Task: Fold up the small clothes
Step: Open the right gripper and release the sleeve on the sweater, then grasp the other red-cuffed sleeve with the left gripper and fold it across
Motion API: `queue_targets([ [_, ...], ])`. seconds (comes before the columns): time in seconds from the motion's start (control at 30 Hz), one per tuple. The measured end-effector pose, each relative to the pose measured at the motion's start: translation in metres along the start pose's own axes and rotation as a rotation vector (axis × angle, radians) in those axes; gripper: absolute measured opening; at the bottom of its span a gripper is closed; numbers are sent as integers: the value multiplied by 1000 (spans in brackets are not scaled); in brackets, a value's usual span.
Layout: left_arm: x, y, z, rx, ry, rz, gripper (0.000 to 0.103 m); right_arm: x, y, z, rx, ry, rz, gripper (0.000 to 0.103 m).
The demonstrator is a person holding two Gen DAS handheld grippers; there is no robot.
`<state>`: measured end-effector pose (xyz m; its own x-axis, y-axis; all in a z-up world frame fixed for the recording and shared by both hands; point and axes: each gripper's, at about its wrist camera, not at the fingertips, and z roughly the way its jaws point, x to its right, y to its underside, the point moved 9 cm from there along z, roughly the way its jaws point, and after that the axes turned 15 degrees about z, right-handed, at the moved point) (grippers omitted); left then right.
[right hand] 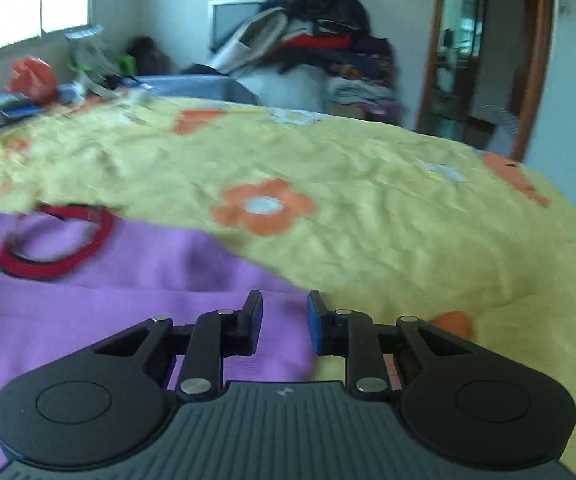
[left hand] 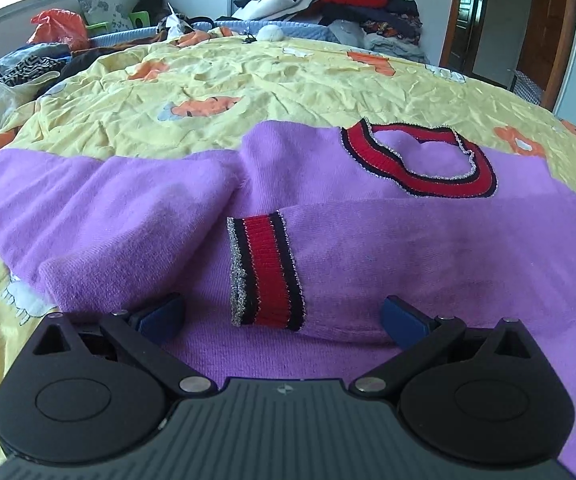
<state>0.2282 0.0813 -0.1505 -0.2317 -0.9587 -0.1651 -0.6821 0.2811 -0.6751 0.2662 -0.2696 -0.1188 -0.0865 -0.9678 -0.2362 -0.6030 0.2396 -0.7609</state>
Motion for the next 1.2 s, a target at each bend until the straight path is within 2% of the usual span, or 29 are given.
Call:
queue_targets([
  [0.03, 0, 0, 0, 1, -1, 1, 103, -9, 7, 2, -13, -26, -25, 23],
  [0.07, 0, 0, 0, 1, 0, 0, 103, -13, 17, 9, -45, -15, -59, 23],
  [0.1, 0, 0, 0, 0, 2, 2, 103, -9, 29, 20, -79, 42, -94, 23],
  [0.13, 0, 0, 0, -1, 5, 3, 103, -5, 29, 20, -28, 39, -95, 28],
  [0.17, 0, 1, -2, -3, 13, 0, 103, 0, 28, 19, -28, 53, -62, 35],
  [0.23, -7, 3, -11, -5, 47, -48, 103, 0, 26, 8, -44, 79, -15, 36],
  [0.3, -26, 3, -33, 63, 91, -153, 103, -13, 32, -18, -36, 14, 44, 37],
  [0.33, -42, 4, -45, 113, 105, -214, 103, -23, 38, -33, -36, -39, 82, 42],
  [0.43, -118, 17, -64, 219, 122, -452, 103, -61, 67, -67, -26, -210, 200, 84],
  [0.47, -145, 22, -62, 238, 146, -523, 103, -74, 77, -73, -30, -245, 225, 86],
  [0.53, -201, 33, -50, 283, 190, -666, 103, -104, 98, -74, -57, -285, 193, 86],
  [0.63, -269, 47, -22, 241, 203, -746, 103, -130, 122, -65, -84, -242, 133, 87],
  [0.7, -302, 53, -6, 220, 231, -813, 103, -140, 123, -66, -65, -204, 47, 95],
  [0.73, -316, 54, 0, 224, 251, -856, 103, -142, 123, -64, -68, -204, 38, 103],
  [0.83, -347, 44, 16, 296, 352, -954, 103, -139, 122, -57, -96, -209, 63, 103],
  [0.87, -357, 42, 22, 293, 352, -986, 103, -137, 121, -56, -96, -213, 73, 103],
  [0.93, -370, 33, 33, 311, 409, -1008, 103, -136, 122, -55, -94, -215, 75, 103],
  [1.03, -383, 22, 48, 304, 452, -1032, 103, -135, 122, -57, -90, -221, 87, 103],
  [1.1, -393, 17, 55, 302, 453, -1050, 103, -133, 122, -58, -87, -231, 104, 103],
  [1.13, -397, 14, 58, 300, 452, -1049, 98, -133, 122, -58, -89, -232, 106, 103],
  [1.2, -401, 10, 66, 266, 432, -1023, 67, -134, 121, -56, -91, -229, 98, 103],
])
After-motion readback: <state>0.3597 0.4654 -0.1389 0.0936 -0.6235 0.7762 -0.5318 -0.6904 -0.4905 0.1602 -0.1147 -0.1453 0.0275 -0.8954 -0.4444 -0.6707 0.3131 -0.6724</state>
